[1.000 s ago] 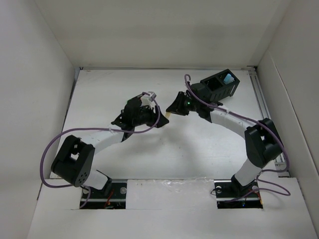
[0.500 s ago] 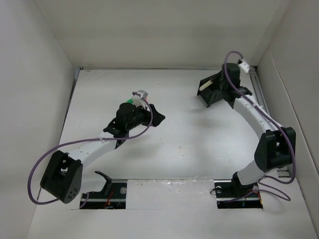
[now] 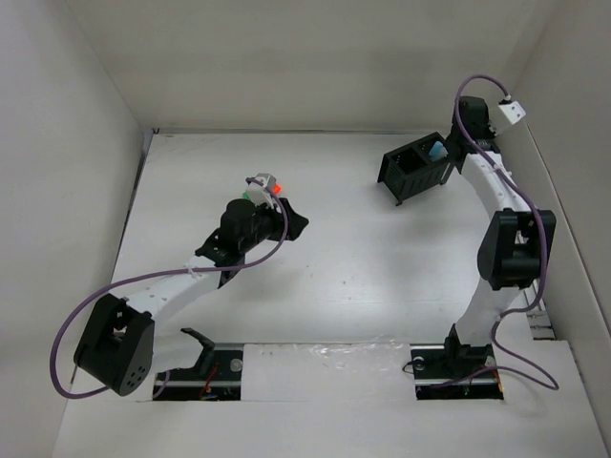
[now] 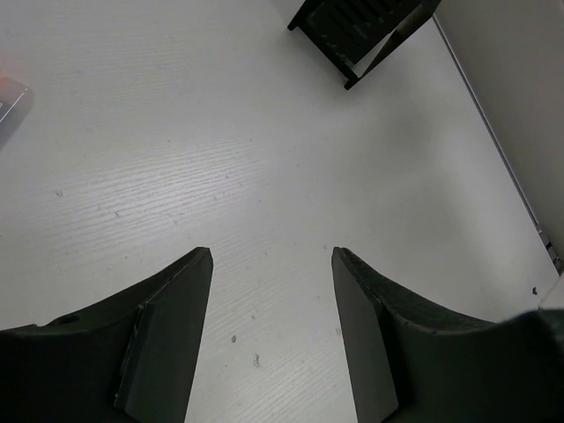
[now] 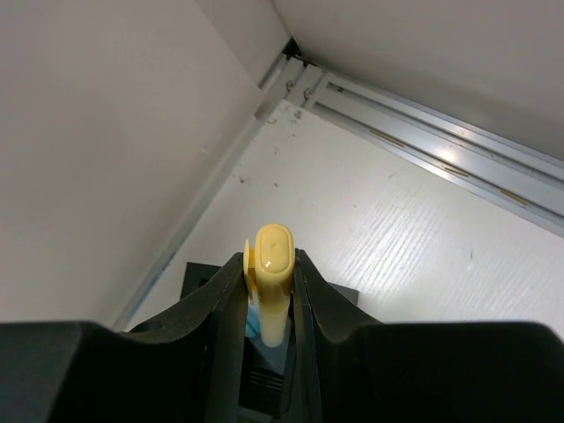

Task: Sort the stationery into containers
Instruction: Place the pen in the storage box.

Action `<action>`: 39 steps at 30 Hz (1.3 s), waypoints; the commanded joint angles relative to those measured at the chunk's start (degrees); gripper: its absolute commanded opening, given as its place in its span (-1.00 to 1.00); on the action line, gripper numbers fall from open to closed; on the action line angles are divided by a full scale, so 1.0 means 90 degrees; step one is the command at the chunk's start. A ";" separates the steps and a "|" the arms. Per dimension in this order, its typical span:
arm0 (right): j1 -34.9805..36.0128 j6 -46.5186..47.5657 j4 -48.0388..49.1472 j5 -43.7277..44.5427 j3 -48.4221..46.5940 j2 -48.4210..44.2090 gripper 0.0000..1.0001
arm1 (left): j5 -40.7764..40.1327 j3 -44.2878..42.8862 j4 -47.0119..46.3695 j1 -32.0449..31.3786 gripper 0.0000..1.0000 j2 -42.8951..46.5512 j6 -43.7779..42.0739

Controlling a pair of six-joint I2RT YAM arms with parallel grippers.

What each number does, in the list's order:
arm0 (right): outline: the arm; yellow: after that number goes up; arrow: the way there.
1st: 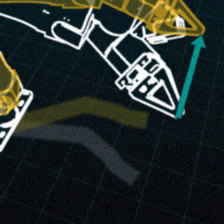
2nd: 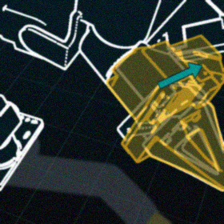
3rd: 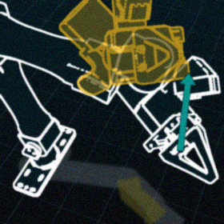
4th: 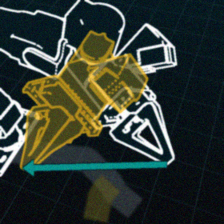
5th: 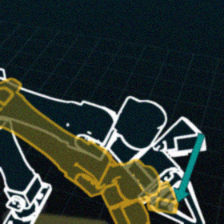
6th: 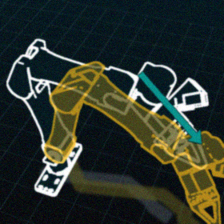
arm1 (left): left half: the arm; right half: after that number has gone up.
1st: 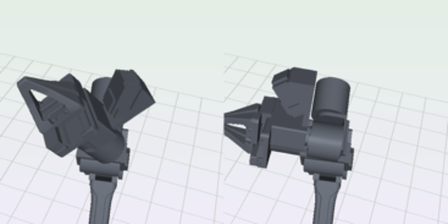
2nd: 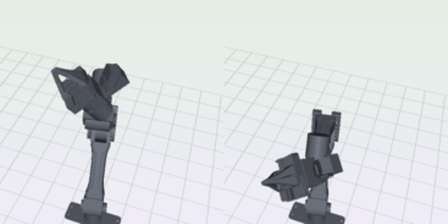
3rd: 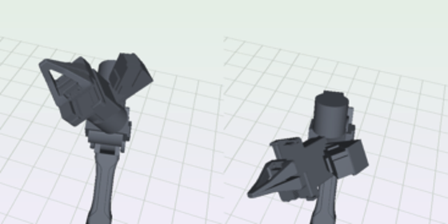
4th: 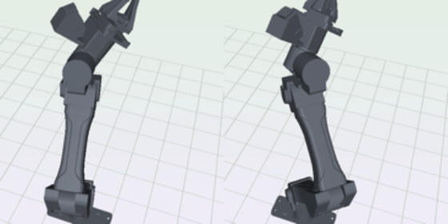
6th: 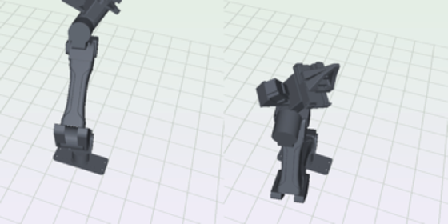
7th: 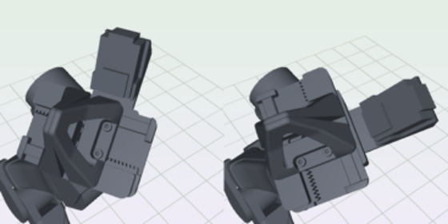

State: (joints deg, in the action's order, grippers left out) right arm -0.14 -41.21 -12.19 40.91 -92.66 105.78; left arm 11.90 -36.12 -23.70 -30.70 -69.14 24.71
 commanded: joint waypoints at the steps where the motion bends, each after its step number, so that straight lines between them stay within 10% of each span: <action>1: 0.0016 0.0233 0.0045 -0.0052 -0.0427 -0.0132 -0.94 | -0.0043 0.0039 -0.0169 -0.0017 0.06 0.0075 0.0096; 17: 0.0396 0.0292 0.0103 0.0210 -0.0339 0.0580 -0.91 | -0.0316 -0.0020 0.0026 -0.0017 0.06 0.0075 0.0096; 28: 0.0660 0.0048 -0.0208 -0.0267 -0.0329 -0.0218 0.38 | -0.1302 -0.0137 0.0377 -0.0017 0.06 0.0007 0.0096; 32: 0.0894 -0.0313 -0.0676 -0.0677 -0.0261 -0.0950 0.47 | -0.1712 -0.0293 0.0670 0.0129 0.06 -0.0285 0.0096; 37: 0.1528 -0.0567 0.0199 -0.1818 0.1851 -0.2434 -0.81 | -0.2259 -0.0819 0.1275 0.0296 0.02 -0.0744 0.0223; 39: 0.1734 -0.0685 0.0532 -0.2326 0.2500 -0.2982 -1.00 | -0.2551 -0.1035 0.1606 0.0296 0.00 -0.1084 0.0291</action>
State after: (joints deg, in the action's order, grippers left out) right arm 13.06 -45.04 -11.92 28.47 -76.90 82.06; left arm -5.74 -40.86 -13.21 -28.10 -76.86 26.24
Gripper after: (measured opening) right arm 0.021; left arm 0.506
